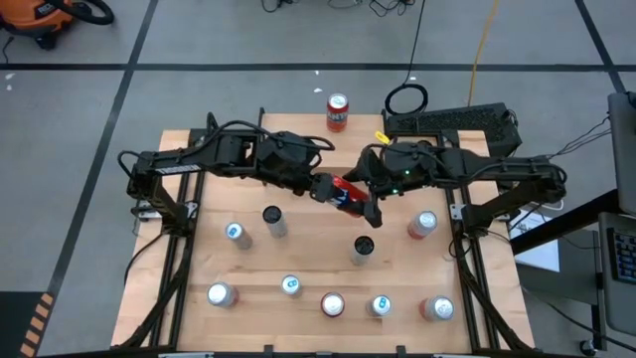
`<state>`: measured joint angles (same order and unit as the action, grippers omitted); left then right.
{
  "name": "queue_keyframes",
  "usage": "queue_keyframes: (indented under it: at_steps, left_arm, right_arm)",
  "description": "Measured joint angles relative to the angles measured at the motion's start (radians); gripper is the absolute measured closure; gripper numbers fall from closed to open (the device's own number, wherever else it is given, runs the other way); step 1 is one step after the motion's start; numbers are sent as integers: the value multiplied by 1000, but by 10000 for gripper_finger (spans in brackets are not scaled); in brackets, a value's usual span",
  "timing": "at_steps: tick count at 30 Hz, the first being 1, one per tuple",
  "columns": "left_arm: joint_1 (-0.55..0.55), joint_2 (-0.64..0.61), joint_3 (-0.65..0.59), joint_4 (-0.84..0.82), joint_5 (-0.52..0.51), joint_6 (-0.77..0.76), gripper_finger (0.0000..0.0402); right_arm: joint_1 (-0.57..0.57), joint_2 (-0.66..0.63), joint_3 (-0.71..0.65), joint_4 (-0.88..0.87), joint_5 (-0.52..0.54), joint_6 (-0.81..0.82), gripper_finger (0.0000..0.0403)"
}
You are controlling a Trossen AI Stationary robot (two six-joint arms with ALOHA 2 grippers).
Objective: Place canned beverage on shelf
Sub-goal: Put the top orange soda can aligned with the other orange soda can on the shelf
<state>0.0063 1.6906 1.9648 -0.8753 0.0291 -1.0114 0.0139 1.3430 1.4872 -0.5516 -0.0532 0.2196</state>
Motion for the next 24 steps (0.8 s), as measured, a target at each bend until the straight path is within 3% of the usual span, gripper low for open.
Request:
queue_keyframes:
  at_steps: [13, 24]
  left_arm:
    - [6, 5, 0, -14, -1, 13, 105]
    - [10, -18, -1, 10, 29, 135, 8]
  right_arm:
    - [0, 33, 0, -1, -3, 4, 127]
    - [-2, 35, 0, 13, -31, 42, 127]
